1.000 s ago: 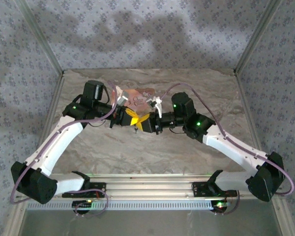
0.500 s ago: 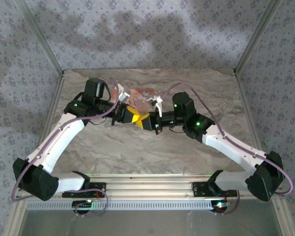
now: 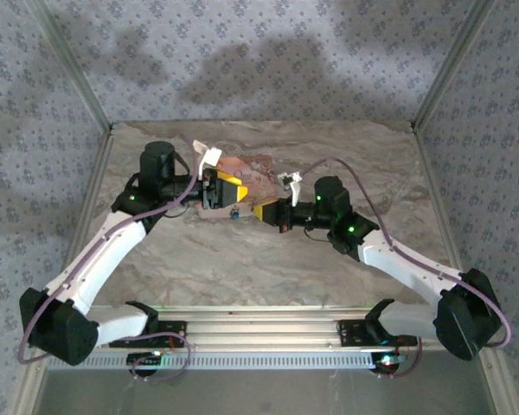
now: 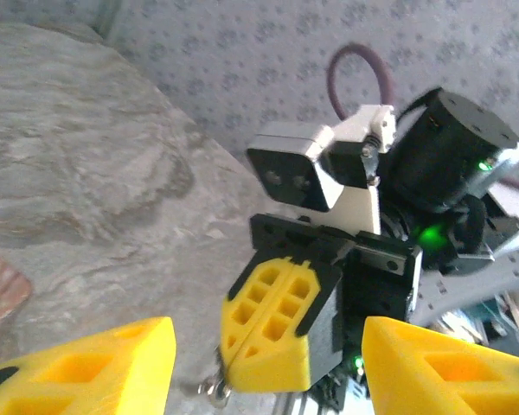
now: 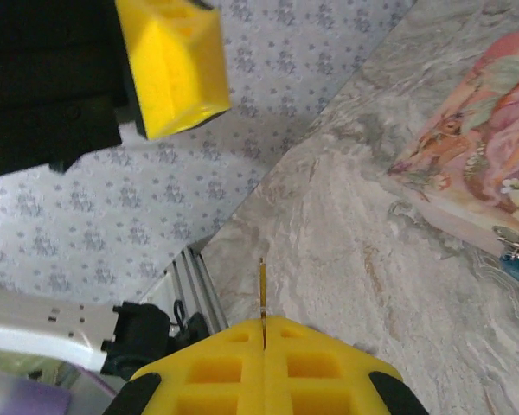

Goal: Unlock the padlock with the key

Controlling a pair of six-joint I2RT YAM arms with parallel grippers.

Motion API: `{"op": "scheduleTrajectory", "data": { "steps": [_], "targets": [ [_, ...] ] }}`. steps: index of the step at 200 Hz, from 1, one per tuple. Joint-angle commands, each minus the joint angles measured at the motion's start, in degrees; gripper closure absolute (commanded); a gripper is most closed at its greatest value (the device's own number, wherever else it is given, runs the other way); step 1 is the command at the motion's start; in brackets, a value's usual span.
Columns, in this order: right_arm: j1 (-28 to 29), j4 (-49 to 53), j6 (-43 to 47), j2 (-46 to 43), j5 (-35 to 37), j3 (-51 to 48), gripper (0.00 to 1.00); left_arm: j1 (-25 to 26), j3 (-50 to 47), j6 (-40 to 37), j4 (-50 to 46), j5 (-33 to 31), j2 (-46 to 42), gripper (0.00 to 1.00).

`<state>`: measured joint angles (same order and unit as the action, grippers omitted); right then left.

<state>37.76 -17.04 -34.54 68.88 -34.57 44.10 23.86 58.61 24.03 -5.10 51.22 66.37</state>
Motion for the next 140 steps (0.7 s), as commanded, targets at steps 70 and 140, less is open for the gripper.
{"op": "scheduleTrajectory", "data": {
  "steps": [70,140],
  "targets": [
    [-0.7,-8.7,-5.5,0.0,2.0,-1.1,1.00,2.8,-17.1,31.0,34.9,-5.7,0.0,0.52],
    [-0.5,-10.4,-6.9,0.6,2.4,-0.9,1.00,5.2,-18.4,33.0,40.2,-4.9,1.9,0.55]
  ]
}}
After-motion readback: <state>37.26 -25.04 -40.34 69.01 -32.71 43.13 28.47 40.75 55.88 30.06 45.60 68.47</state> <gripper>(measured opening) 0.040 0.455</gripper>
